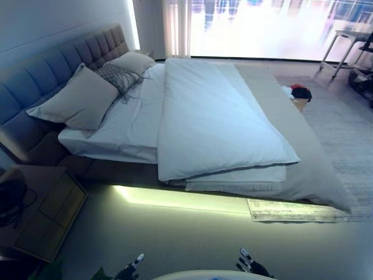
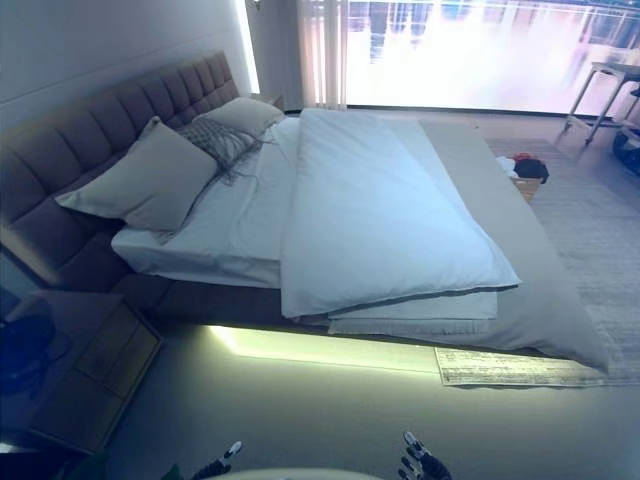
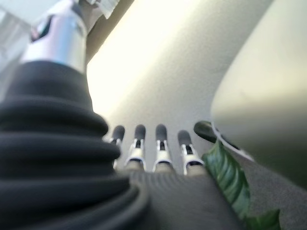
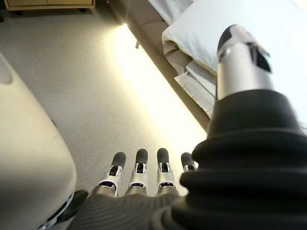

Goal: Make the bed neatly

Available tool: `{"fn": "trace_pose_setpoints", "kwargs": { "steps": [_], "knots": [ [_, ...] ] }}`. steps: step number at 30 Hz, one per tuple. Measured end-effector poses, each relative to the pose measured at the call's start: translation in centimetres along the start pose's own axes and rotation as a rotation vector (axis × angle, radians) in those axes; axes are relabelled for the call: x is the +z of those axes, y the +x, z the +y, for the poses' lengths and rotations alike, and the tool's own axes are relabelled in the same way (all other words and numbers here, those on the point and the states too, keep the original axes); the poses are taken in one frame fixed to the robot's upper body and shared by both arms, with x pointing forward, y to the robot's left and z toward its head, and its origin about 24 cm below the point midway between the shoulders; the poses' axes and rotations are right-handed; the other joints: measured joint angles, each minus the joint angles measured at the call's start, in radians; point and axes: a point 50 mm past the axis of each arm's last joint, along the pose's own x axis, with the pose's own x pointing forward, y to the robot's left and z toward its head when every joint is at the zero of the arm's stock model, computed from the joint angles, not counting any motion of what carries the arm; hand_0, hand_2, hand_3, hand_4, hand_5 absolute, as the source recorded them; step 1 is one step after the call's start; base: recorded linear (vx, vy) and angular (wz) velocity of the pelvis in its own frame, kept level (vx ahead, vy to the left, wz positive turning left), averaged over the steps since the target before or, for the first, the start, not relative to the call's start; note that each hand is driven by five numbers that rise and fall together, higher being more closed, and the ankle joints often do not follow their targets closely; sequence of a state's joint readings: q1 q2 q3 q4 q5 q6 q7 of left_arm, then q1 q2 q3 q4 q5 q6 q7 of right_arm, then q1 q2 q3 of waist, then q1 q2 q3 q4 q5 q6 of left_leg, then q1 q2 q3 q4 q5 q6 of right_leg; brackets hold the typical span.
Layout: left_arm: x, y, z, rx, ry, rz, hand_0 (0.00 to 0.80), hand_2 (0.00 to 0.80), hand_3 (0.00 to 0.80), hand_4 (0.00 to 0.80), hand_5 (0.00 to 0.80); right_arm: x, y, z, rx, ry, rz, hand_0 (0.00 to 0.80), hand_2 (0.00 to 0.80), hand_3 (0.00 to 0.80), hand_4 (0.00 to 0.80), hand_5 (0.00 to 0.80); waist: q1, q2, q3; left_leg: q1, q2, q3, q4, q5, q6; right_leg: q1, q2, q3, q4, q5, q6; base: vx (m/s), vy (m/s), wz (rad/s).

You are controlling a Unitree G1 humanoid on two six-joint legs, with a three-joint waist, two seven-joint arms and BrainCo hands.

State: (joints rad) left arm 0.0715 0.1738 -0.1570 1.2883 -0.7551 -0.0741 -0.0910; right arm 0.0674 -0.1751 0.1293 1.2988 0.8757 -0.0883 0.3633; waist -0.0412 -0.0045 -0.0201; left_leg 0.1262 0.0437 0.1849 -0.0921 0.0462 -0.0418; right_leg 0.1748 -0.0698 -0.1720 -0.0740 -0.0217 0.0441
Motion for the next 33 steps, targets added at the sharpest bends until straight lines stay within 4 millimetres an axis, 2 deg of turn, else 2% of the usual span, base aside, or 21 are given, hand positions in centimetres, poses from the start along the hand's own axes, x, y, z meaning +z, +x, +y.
{"fn": "trace_pose_setpoints", "kwargs": {
  "steps": [8, 24, 33],
  "knots": [
    [-0.1, 0.0, 0.1, 0.009, 0.014, 0.006, 0.000, 0.000, 0.000, 0.000, 0.000, -0.1, -0.1, -0.2, -0.006, -0.005, -0.015, 0.000, 0.000, 0.000, 0.000, 0.000, 0.000, 0.004, 0.000, 0.001, 0.001, 0.002, 0.000, 0.000, 0.000, 0.000, 0.001, 0.001, -0.001, 0.000, 0.000, 0.000, 0.000, 0.00],
    [-0.2, 0.0, -0.2, 0.004, 0.011, 0.010, 0.000, 0.000, 0.000, 0.000, 0.000, 0.3, -0.2, -1.1, -0.210, -0.009, -0.042, 0.000, 0.000, 0.000, 0.000, 0.000, 0.002, 0.015, 0.010, 0.001, 0.002, 0.001, 0.000, 0.000, -0.001, 0.000, 0.002, 0.001, -0.003, 0.000, 0.000, 0.016, -0.018, 0.00],
    [0.3, 0.1, -0.2, 0.014, 0.023, -0.002, 0.000, 0.000, 0.000, 0.000, 0.000, -0.3, -0.1, -0.9, -0.206, -0.033, 0.010, 0.000, 0.000, 0.000, 0.000, 0.000, 0.005, 0.007, 0.037, -0.021, 0.010, 0.000, 0.006, 0.002, -0.009, -0.016, 0.012, -0.001, -0.015, 0.002, -0.001, -0.024, -0.093, 0.00]
  ]
}}
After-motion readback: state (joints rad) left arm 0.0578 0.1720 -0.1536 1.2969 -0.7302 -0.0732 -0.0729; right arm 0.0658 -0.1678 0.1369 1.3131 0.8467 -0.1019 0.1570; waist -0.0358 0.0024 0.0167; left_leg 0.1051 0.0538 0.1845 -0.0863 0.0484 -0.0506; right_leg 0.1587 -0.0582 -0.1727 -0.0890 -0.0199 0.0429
